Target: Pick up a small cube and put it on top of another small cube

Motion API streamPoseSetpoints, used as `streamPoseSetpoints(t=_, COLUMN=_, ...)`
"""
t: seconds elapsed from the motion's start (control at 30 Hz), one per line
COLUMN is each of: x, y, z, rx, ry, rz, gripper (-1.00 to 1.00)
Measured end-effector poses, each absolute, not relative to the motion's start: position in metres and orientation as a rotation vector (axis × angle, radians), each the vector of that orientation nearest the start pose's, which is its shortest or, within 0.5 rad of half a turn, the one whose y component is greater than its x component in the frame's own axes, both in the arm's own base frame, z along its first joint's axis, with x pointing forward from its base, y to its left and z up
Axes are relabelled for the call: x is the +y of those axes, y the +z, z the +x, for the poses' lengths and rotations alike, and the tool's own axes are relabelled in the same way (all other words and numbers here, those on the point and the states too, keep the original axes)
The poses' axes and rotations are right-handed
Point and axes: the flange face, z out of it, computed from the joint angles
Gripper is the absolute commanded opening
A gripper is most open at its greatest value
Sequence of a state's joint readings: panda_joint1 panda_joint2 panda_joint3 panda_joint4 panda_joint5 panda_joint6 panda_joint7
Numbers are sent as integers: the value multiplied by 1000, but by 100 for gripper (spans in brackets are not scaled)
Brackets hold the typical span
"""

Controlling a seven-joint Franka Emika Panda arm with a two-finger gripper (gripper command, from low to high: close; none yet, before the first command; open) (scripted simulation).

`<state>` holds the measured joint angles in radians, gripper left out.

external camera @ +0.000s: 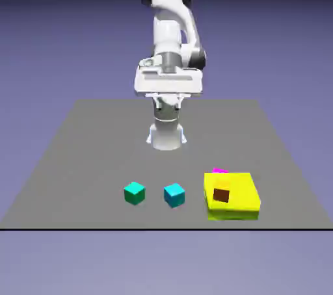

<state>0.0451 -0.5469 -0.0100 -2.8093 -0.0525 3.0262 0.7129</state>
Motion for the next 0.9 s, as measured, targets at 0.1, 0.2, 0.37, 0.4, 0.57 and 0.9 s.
streamPoseSetpoints(t=0.1, x=50, y=422, z=394, rx=530, ry=-962, rz=-2754, gripper=0)
streamPoseSetpoints(t=0.2, x=81, y=395, z=391, rx=193, ry=-896, rz=-2901, gripper=0)
streamPoseSetpoints(t=0.37, x=129, y=348, z=377, rx=-429, ry=-771, rz=-3043, gripper=0)
streamPoseSetpoints(t=0.4, x=138, y=339, z=373, rx=-560, ry=-743, rz=-3054, gripper=0)
streamPoseSetpoints(t=0.57, x=177, y=293, z=347, rx=-1237, ry=-595, rz=-3014, gripper=0)
streamPoseSetpoints(t=0.9, x=224, y=208, z=277, rx=-2565, ry=-263, rz=-2401, gripper=0)
